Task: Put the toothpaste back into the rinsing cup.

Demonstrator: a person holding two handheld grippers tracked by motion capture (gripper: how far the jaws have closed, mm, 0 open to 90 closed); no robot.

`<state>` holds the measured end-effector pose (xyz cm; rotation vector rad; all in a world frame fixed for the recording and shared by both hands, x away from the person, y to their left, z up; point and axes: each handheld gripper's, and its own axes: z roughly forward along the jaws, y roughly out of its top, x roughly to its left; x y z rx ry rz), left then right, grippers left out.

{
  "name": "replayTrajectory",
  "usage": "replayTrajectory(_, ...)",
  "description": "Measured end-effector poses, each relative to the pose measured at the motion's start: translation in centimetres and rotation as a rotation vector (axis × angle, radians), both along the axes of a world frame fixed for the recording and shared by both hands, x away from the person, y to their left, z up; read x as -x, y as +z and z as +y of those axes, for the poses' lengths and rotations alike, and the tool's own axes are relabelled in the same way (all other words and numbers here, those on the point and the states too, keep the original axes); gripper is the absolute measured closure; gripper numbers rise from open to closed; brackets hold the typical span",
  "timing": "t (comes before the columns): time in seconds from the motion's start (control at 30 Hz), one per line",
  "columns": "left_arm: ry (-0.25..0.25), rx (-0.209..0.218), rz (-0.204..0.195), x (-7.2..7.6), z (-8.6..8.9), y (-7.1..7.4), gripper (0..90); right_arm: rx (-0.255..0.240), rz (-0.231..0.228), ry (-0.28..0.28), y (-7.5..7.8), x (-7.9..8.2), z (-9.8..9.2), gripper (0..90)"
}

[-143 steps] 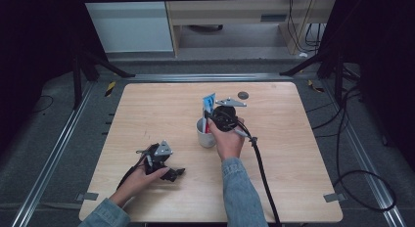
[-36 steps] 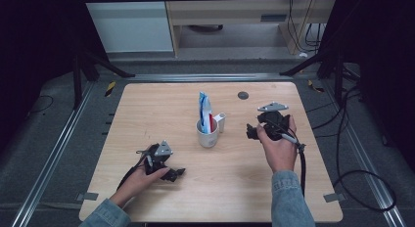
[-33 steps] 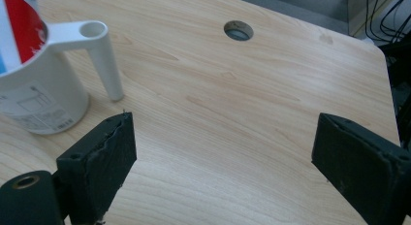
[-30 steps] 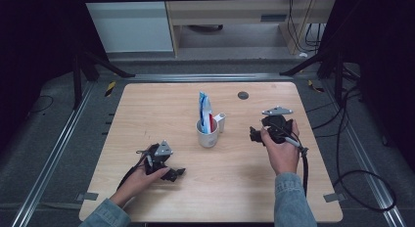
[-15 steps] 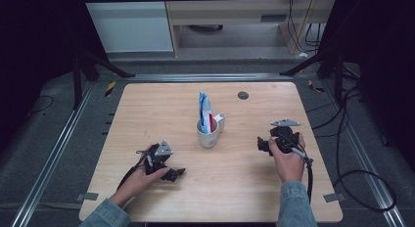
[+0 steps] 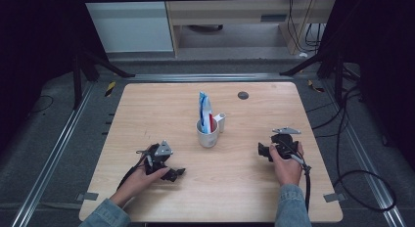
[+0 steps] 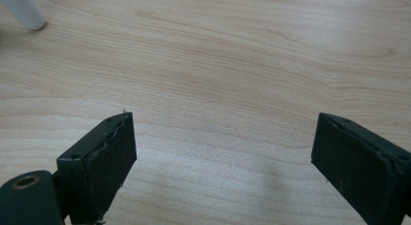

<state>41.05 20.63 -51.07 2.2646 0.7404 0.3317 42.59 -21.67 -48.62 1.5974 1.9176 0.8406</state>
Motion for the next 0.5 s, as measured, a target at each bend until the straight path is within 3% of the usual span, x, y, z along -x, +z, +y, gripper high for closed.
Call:
replayTrajectory(0.43,0.000,0.000,0.000,0.0,0.0,0.0,0.0,-0.025,0.025,-0.049,-2.3,-0.3,0.0,7.4)
replayTrajectory(0.5,0.000,0.000,0.000,0.0,0.0,0.0,0.0,0.003,-0.005,-0.057,-2.7,-0.2,0.2,6.0)
